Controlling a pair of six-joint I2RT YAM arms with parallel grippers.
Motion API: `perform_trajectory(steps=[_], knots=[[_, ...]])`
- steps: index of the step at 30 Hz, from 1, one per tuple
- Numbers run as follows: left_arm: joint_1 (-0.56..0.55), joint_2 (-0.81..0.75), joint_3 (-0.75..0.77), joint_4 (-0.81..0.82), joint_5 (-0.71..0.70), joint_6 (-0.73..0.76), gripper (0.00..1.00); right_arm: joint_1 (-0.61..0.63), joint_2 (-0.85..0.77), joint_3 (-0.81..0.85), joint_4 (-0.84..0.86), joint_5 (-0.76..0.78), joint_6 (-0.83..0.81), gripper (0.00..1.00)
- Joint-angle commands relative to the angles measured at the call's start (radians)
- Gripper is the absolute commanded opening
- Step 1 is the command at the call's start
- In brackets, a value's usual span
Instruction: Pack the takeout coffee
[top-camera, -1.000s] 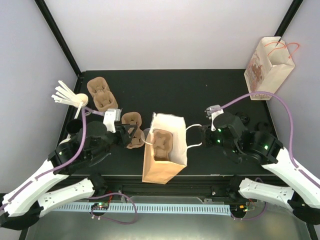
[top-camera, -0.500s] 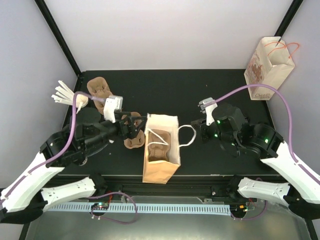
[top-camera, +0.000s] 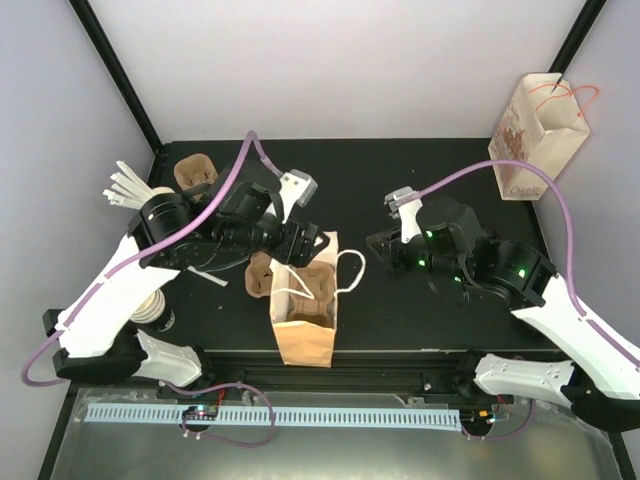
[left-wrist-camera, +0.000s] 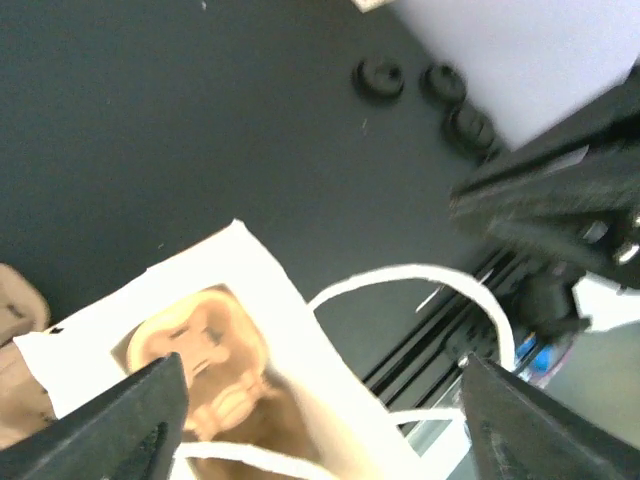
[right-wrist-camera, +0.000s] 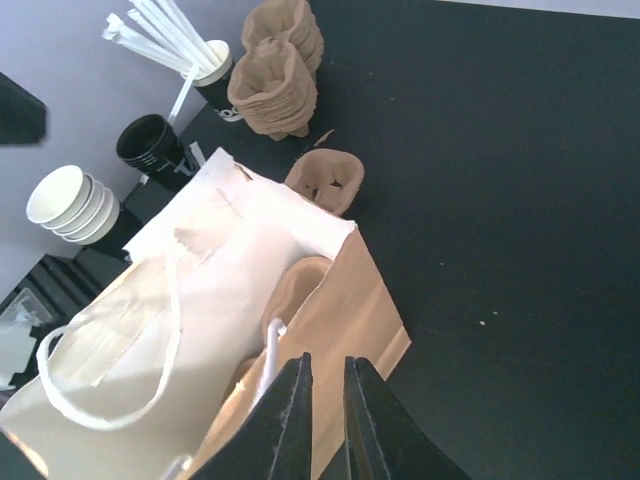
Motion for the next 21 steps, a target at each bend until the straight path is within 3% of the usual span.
perform_trajectory(steps=[1, 4, 9, 14, 21], knots=[[-0.01, -0.019, 0.003, -0.167, 0.072, -0.008, 0.69, -0.005, 0.007, 0.051, 0.044, -0.075, -0.02, 0.17], [-0.012, -0.084, -0.082, -0.098, 0.181, -0.037, 0.62, -0.005, 0.042, 0.09, 0.04, -0.111, -0.029, 0.41], [-0.015, -0.18, -0.191, -0.045, 0.266, -0.068, 0.65, -0.005, 0.143, 0.193, 0.002, -0.232, -0.011, 0.56], [-0.021, -0.271, -0.345, 0.085, 0.43, -0.138, 0.64, -0.003, 0.177, 0.207, 0.009, -0.307, 0.033, 0.59], [-0.064, -0.335, -0.458, 0.086, 0.482, -0.194, 0.6, 0.007, 0.22, 0.169, -0.014, -0.351, 0.046, 0.58]])
